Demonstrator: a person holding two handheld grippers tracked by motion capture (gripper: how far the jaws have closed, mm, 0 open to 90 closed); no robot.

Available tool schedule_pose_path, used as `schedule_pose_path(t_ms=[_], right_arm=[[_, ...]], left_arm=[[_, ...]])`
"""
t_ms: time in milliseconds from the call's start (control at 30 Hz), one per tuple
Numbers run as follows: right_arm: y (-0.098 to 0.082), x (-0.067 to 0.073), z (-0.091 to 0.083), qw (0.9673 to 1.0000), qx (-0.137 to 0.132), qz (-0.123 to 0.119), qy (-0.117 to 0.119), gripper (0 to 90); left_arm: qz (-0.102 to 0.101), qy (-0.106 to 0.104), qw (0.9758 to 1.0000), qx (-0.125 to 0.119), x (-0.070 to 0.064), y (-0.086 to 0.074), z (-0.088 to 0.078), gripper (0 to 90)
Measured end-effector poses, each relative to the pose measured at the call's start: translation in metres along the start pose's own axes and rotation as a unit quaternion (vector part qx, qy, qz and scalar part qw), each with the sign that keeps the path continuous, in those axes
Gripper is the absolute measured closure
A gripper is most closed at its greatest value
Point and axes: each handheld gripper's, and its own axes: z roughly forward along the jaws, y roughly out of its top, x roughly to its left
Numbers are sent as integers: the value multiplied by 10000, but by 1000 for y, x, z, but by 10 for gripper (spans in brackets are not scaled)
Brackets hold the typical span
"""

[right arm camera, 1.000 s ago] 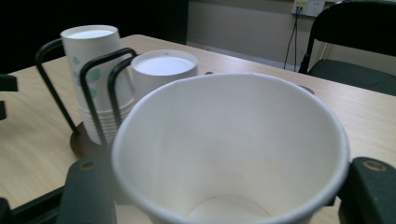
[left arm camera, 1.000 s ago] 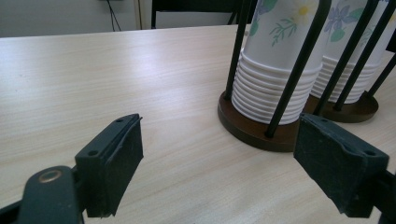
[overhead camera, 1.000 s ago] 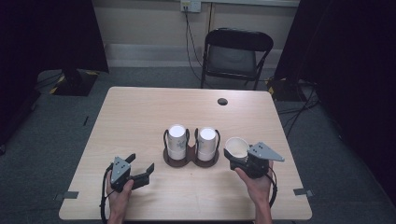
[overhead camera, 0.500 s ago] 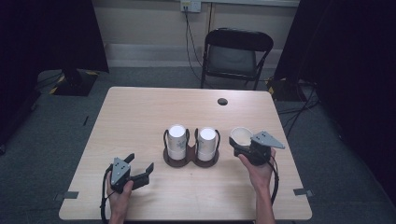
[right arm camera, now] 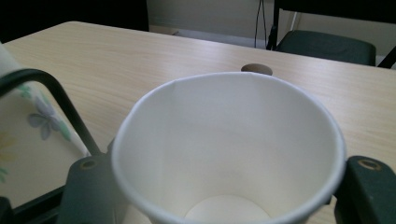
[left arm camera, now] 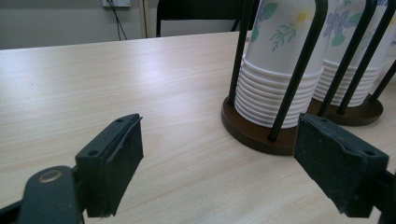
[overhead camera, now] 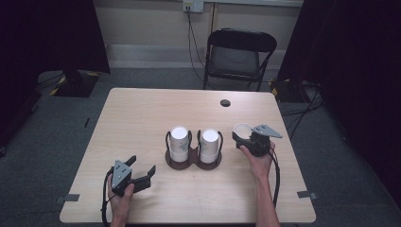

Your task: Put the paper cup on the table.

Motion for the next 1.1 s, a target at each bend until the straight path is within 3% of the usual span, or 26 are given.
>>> schedule_pose_path(t_ms=[400, 500, 733, 1100], right_arm=[[-14, -5, 29, 9991, 399, 154, -18, 302], [-14, -4, 30, 9993, 344, 145, 29, 295], [-19, -4, 35, 9987, 375, 313, 130, 289], [-24, -3, 31, 9982, 502, 280, 193, 273]], left_arm=[[-65, -59, 10000, -20, 2, 0, 0, 158], [-128, -73, 9999, -55, 2, 0, -1, 158], [-60, -106, 9999, -4, 2, 0, 0, 160], [-115, -94, 9999, 29, 3, 0, 1, 171]])
